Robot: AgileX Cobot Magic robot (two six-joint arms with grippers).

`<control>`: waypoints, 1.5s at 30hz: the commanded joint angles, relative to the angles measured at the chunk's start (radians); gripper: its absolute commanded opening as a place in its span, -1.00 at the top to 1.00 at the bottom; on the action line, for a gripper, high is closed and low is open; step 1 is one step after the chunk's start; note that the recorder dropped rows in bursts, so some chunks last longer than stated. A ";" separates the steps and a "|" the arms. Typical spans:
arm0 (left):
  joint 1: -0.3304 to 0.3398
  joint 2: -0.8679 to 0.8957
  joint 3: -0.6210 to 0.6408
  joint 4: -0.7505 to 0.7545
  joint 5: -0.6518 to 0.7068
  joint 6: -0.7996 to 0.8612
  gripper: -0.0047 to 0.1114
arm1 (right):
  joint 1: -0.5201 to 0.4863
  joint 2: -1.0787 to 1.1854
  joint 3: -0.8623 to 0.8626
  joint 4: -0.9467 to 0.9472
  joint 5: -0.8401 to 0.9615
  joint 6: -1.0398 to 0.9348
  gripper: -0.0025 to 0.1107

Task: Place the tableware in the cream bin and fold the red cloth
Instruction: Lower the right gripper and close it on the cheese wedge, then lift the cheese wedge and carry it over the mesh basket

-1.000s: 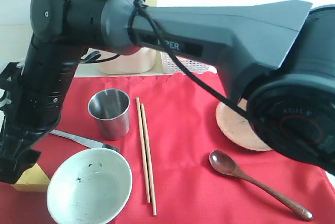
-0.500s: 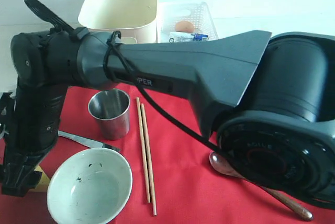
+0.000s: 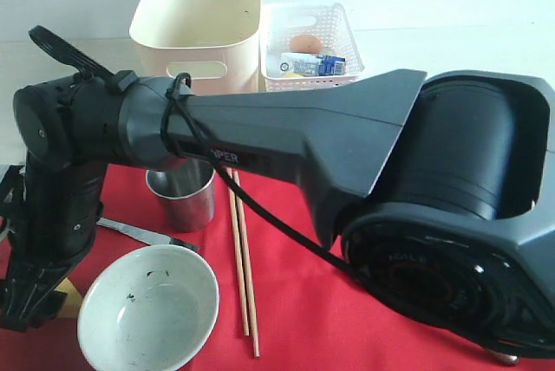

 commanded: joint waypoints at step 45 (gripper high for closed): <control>0.001 -0.006 0.003 -0.009 -0.006 -0.003 0.92 | -0.076 -0.234 -0.005 -0.068 -0.047 0.307 0.96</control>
